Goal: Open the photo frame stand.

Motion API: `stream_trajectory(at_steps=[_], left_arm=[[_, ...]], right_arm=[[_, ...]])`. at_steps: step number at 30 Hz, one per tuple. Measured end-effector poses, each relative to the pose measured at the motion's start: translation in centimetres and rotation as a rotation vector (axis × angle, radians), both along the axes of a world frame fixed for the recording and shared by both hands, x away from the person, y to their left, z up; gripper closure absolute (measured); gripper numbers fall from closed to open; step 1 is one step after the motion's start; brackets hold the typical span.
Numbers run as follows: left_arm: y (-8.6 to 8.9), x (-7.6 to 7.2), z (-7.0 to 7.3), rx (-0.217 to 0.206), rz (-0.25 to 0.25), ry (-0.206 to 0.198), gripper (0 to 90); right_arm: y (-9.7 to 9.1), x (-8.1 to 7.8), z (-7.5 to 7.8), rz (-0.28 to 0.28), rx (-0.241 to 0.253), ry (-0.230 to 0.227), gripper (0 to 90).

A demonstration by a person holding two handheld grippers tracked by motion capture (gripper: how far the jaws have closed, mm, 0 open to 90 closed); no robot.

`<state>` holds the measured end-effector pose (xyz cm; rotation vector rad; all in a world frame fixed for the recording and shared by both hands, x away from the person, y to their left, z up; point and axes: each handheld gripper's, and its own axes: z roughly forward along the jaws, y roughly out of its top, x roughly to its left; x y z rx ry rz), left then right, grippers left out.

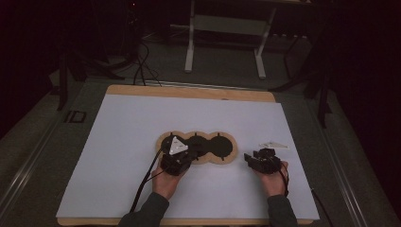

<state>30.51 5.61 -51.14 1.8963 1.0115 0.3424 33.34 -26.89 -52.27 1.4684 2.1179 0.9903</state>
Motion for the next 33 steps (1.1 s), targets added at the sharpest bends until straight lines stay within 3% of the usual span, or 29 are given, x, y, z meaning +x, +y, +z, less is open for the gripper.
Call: stream_trajectory(at_steps=[5, 9, 14, 23, 28, 31, 33], left_arm=[[-0.2, -0.1, -0.3, 0.013, -0.018, 0.007, 84.1], [0.0, -0.5, -0.1, -0.007, -0.035, 0.017, 79.2], [0.4, -1.2, 0.5, -0.027, -0.045, -0.008, 71.7], [1.5, -0.8, 0.9, -0.019, 0.048, -0.052, 53.1], [0.9, -0.3, 0.5, 0.034, 0.035, -0.053, 43.2], [0.3, 0.0, 0.1, 0.086, 0.021, -0.060, 40.8], [0.1, 0.1, 0.0, 0.093, 0.020, -0.061, 40.0]], right_arm=[[0.0, 0.0, 0.0, -0.001, 0.001, 0.001, 54.5], [0.0, 0.0, 0.0, -0.001, -0.001, 0.002, 54.4], [0.0, 0.0, 0.0, -0.001, -0.002, 0.004, 54.3], [0.0, 0.0, -0.1, 0.000, -0.002, 0.003, 54.2], [0.0, 0.0, -0.1, 0.001, -0.004, 0.004, 54.1], [0.0, 0.0, -0.1, 0.002, -0.004, 0.004, 54.1], [0.0, 0.0, -0.1, 0.002, -0.004, 0.005, 54.1]])
